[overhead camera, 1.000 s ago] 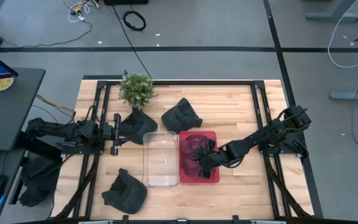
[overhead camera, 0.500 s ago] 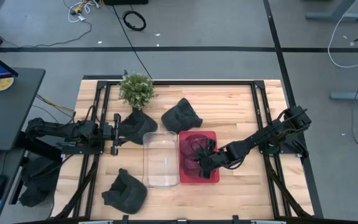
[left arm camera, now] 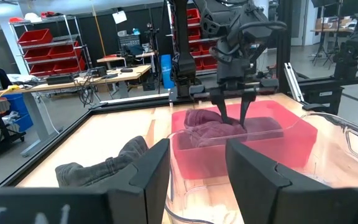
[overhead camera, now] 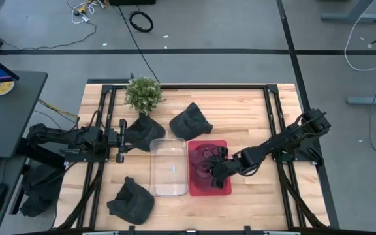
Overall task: Pick & Place hat
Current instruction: Put the red cap into the red bin, then put the top right black cap into the transparent bin
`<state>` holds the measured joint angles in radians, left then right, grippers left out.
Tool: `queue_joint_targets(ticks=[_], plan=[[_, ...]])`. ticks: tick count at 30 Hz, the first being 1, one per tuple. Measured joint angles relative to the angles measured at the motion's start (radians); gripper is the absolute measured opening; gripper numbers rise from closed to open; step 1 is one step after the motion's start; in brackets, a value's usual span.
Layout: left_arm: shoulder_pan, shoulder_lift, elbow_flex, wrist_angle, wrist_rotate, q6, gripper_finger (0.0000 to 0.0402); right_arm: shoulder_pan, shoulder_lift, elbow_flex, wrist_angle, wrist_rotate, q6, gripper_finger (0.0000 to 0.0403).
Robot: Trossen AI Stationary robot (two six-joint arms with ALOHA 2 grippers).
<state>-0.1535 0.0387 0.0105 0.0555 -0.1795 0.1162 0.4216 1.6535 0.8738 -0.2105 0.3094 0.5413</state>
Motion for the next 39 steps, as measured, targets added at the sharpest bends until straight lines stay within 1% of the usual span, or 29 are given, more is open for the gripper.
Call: queue_joint_targets(ticks=[5, 10, 15, 19, 26, 36, 39], plan=[[0.0, 0.0, 0.0, 0.0, 0.0, 0.0, 0.0161, 0.001, -0.079, -0.002, -0.006, -0.033, -0.004, 0.0118], [0.0, 0.0, 0.0, 0.0, 0.0, 0.0, 0.0161, 0.0, -0.139, -0.002, 0.005, -0.03, -0.007, 0.0114], [0.0, 0.0, 0.0, 0.0, 0.0, 0.0, 0.0161, -0.003, -0.161, 0.0, 0.019, -0.021, -0.053, 0.0114], [0.0, 0.0, 0.0, 0.0, 0.0, 0.0, 0.0161, -0.017, -0.161, 0.001, 0.071, -0.018, -0.122, 0.0114], [0.0, 0.0, 0.0, 0.0, 0.0, 0.0, 0.0161, -0.08, -0.161, 0.002, 0.198, 0.022, -0.246, 0.0114], [0.0, 0.0, 0.0, 0.0, 0.0, 0.0, 0.0161, -0.2, -0.162, 0.004, 0.361, 0.023, -0.414, 0.0114], [0.0, 0.0, 0.0, 0.0, 0.0, 0.0, 0.0161, -0.245, -0.162, 0.004, 0.396, 0.023, -0.427, 0.0114]])
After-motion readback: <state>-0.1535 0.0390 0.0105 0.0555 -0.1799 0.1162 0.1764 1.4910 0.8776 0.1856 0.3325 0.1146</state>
